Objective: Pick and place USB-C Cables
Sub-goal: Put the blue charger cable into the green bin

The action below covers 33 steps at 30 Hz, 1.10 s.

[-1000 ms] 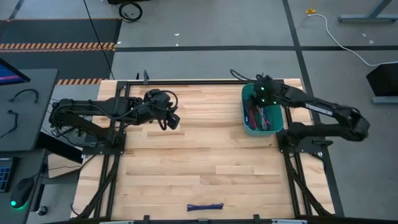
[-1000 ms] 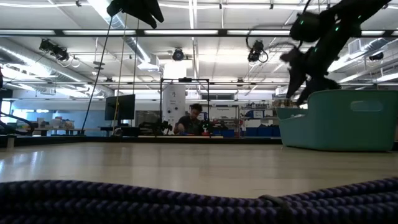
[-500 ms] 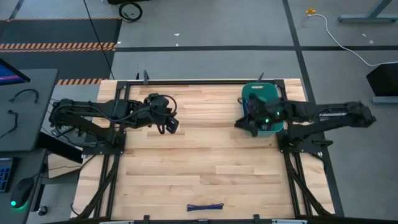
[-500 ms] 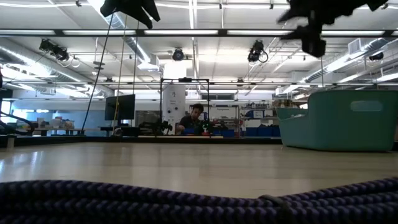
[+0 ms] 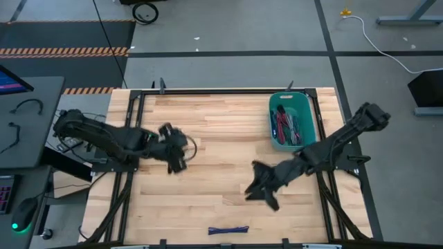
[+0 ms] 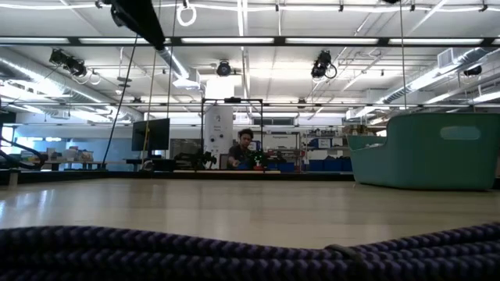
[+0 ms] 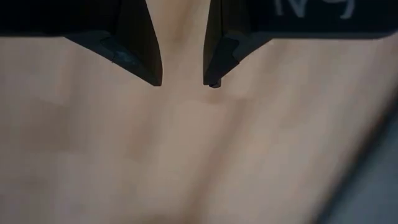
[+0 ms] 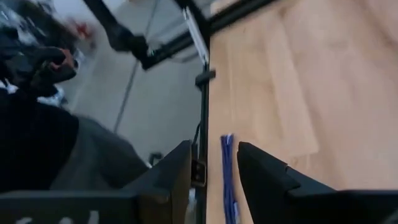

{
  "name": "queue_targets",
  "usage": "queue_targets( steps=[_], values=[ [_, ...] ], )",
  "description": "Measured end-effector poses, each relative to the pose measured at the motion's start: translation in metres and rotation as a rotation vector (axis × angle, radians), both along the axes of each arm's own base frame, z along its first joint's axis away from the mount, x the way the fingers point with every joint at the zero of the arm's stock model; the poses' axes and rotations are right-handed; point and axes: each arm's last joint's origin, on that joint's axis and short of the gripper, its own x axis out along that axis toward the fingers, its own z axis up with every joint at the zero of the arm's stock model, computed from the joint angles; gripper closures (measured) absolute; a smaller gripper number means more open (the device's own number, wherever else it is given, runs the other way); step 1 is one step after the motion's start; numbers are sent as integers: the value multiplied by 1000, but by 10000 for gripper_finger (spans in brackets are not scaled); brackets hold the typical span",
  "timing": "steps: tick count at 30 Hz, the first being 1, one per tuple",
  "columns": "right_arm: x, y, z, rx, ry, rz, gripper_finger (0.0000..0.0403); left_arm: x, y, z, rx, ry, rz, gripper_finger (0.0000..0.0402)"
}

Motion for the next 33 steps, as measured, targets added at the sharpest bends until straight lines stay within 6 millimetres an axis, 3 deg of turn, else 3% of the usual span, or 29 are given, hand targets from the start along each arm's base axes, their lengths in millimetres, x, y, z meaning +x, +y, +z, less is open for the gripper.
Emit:
queue_targets(
  steps=[3, 7, 11, 13, 23, 29, 33],
  values=[
    [14, 18, 6, -9, 78, 29, 280, 3, -20, -22, -129, -71, -188, 279],
    [25, 38, 10, 20, 165, 75, 288, 8, -46, -37, -313, -261, -417, 279],
    [28, 54, 1, 37, 224, 101, 289, 9, -51, -50, -360, -353, -495, 279],
    [27, 62, -10, 16, 263, 114, 289, 9, -50, -52, -350, -362, -522, 279],
    [32, 96, -65, -90, 379, 176, 285, 16, -56, -29, -284, -604, -713, 279],
    [46, 120, -107, -171, 297, 269, 246, 16, -56, -28, -254, -619, -731, 279],
    [53, 126, -132, -261, 265, 256, 218, 16, -56, -29, -272, -609, -717, 279]
  ],
)
